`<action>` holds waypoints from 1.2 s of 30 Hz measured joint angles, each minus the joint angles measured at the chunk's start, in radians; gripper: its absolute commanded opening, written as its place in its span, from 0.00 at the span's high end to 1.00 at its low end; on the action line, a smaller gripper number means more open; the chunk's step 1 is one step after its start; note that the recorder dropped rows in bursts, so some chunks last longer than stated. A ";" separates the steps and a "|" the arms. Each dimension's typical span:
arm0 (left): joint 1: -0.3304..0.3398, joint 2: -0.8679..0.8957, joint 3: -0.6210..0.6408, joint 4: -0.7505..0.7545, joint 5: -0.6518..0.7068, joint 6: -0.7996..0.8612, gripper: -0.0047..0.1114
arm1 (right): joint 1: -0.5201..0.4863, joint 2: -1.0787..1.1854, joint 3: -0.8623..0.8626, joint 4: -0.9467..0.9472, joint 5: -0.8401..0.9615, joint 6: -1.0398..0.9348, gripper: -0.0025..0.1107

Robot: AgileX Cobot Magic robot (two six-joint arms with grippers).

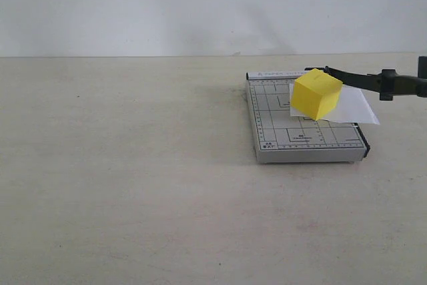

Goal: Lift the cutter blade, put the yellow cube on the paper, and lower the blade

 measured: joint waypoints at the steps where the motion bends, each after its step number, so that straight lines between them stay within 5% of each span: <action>1: 0.000 -0.077 0.021 0.000 0.031 -0.007 0.92 | 0.000 0.000 0.000 0.000 0.002 -0.002 0.98; 8: 0.000 -0.546 0.079 -0.031 0.216 -0.022 0.92 | 0.000 0.000 0.000 -0.001 0.035 -0.014 0.98; 14: 0.000 -0.506 0.121 -0.171 0.367 -0.135 0.92 | 0.000 0.000 0.000 -0.002 0.031 -0.039 0.98; 25: 0.000 -0.407 0.410 -0.082 0.153 -0.207 0.92 | 0.000 0.000 0.000 -0.002 0.029 -0.066 0.96; 28: 0.000 -0.404 0.417 -0.081 0.136 -0.213 0.92 | 0.000 0.000 0.000 -0.002 0.028 -0.124 0.82; 33: 0.000 -0.404 0.417 -0.063 0.118 -0.213 0.92 | 0.000 0.000 0.000 -0.002 0.028 -0.206 0.44; 36: 0.000 -0.404 0.417 -0.067 0.116 -0.225 0.92 | 0.000 0.000 0.000 -0.002 0.024 -0.223 0.41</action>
